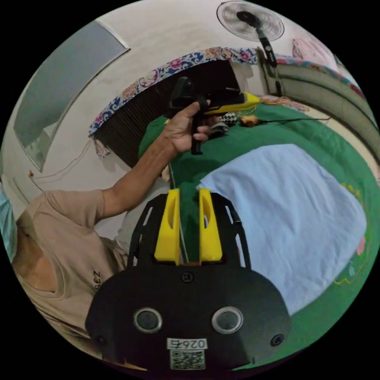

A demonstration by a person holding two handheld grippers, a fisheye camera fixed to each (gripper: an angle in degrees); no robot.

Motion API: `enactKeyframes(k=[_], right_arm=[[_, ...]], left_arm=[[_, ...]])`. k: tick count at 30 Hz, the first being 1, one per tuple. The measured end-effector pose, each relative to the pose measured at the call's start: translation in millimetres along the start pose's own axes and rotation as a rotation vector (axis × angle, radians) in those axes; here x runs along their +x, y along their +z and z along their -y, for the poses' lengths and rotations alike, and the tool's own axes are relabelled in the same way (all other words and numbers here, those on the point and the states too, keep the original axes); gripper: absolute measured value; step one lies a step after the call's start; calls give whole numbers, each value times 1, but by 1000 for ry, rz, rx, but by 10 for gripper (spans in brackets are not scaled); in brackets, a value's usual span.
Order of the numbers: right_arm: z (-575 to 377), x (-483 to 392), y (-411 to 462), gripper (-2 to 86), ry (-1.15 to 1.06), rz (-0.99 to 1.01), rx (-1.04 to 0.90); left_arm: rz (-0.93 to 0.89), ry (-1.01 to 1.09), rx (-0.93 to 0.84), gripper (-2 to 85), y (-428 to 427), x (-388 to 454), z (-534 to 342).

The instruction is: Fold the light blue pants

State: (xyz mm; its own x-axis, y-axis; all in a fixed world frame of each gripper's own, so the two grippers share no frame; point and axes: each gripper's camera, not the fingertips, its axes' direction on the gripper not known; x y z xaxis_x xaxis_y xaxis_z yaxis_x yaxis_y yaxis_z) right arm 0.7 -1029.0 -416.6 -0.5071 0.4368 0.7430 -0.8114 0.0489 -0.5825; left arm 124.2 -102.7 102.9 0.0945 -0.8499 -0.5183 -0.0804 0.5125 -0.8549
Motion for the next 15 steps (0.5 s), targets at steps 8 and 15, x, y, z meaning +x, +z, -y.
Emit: enactKeyframes(k=[8,15], right_arm=[[-17,46,-23,-8,103,-806,-41],[-21,116,65,-9,176,-667,-368]], left_arm=[[289,497,-384,-10,112,101,-42],[486,678,-709,-10,169,104,-95]])
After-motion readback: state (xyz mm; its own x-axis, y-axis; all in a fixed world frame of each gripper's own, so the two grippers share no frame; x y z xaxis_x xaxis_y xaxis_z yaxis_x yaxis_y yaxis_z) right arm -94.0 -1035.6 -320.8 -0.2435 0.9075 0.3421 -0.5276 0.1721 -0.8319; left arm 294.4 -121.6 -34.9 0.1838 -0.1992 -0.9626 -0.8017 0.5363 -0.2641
